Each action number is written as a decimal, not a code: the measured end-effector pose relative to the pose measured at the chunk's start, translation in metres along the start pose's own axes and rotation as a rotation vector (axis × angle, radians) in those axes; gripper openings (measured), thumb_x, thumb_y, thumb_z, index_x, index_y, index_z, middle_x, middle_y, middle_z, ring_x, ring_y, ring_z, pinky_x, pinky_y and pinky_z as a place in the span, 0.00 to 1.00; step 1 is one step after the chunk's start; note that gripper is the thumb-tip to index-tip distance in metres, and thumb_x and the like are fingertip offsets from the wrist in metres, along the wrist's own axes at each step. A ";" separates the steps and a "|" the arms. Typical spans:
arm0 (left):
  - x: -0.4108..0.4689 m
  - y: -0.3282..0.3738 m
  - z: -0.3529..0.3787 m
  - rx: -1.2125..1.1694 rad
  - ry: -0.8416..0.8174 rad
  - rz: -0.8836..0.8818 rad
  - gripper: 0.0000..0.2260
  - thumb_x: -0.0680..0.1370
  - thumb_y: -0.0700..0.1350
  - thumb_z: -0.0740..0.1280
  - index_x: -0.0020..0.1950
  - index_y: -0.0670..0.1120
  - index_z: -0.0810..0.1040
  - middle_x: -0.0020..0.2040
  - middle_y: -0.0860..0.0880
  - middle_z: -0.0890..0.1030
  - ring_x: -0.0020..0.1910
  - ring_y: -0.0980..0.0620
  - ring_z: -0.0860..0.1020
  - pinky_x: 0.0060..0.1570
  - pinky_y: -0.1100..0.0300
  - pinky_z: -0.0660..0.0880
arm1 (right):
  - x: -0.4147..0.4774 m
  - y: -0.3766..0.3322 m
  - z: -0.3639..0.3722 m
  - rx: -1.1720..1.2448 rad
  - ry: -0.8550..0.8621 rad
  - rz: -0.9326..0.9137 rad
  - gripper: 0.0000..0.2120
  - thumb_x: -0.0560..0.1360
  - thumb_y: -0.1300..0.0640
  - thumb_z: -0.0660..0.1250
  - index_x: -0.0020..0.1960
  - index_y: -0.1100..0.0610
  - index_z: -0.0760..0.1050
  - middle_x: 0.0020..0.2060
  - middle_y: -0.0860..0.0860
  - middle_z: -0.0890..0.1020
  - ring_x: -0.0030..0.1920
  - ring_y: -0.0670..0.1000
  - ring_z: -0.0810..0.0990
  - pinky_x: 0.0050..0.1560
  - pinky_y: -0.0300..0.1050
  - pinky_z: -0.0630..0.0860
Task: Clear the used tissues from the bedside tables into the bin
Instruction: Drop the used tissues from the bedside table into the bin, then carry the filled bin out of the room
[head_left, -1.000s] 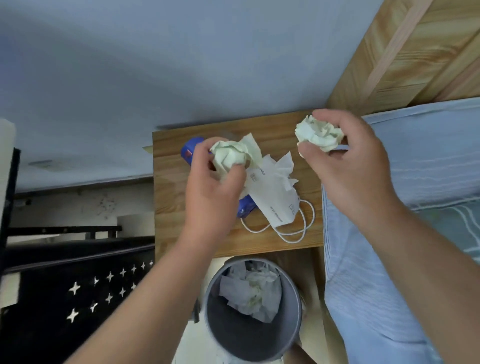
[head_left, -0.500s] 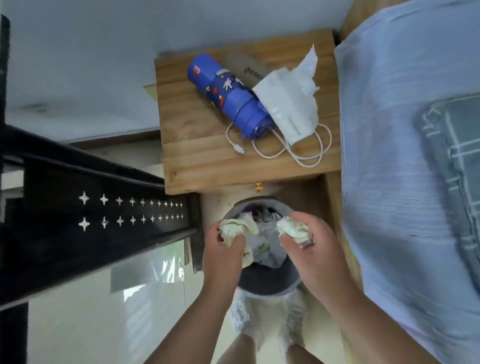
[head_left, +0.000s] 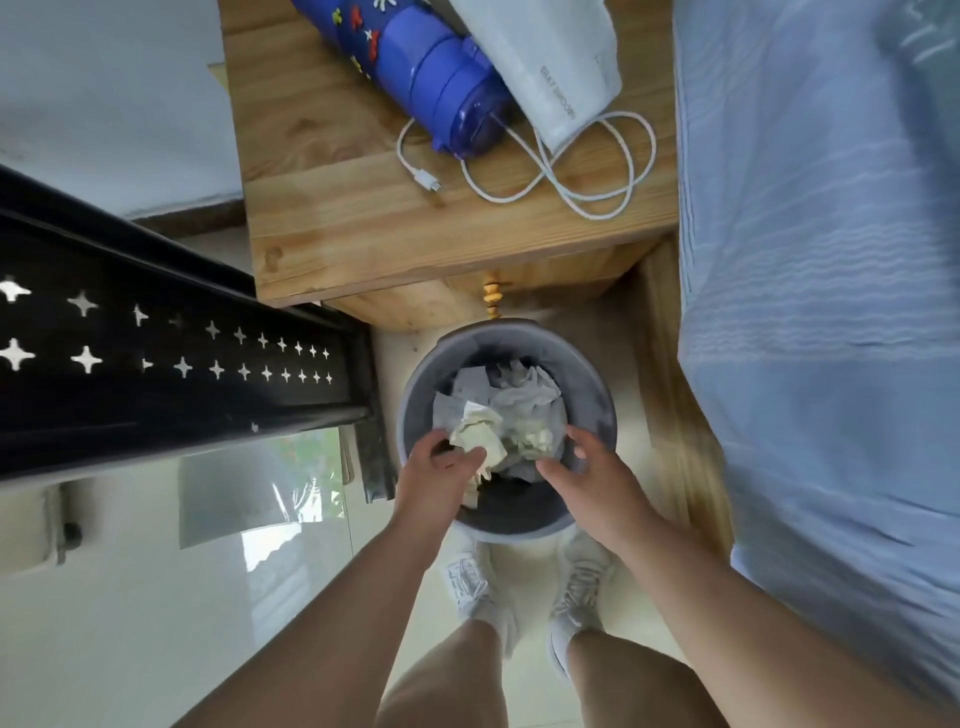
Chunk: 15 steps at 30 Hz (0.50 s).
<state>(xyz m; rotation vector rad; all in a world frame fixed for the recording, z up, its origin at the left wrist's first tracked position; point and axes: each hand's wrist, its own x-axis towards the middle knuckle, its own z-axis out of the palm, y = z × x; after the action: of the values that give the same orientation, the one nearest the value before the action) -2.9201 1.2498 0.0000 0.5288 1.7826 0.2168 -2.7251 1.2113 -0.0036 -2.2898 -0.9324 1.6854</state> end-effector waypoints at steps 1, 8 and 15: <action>0.002 -0.001 0.000 0.035 0.002 0.016 0.30 0.75 0.53 0.78 0.75 0.55 0.73 0.61 0.53 0.84 0.58 0.49 0.83 0.60 0.49 0.80 | 0.002 0.004 -0.001 0.015 0.022 0.010 0.28 0.78 0.41 0.69 0.75 0.47 0.69 0.62 0.47 0.79 0.60 0.52 0.79 0.50 0.43 0.72; 0.022 -0.003 -0.024 0.280 0.213 0.170 0.09 0.78 0.52 0.71 0.58 0.59 0.81 0.45 0.59 0.83 0.47 0.54 0.83 0.40 0.60 0.75 | 0.020 0.028 -0.022 0.111 0.300 0.088 0.03 0.77 0.55 0.68 0.49 0.51 0.75 0.42 0.47 0.82 0.45 0.52 0.82 0.37 0.40 0.71; 0.052 -0.007 -0.039 0.233 0.205 0.104 0.25 0.79 0.48 0.69 0.75 0.50 0.68 0.57 0.47 0.83 0.48 0.37 0.85 0.46 0.45 0.83 | 0.045 0.043 -0.023 0.087 0.123 0.135 0.14 0.78 0.50 0.69 0.61 0.56 0.79 0.39 0.49 0.85 0.42 0.56 0.84 0.46 0.54 0.82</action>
<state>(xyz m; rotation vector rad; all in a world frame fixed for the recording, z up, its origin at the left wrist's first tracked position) -2.9690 1.2727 -0.0373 0.7909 1.9947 0.1393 -2.6796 1.2082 -0.0519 -2.4145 -0.6813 1.5786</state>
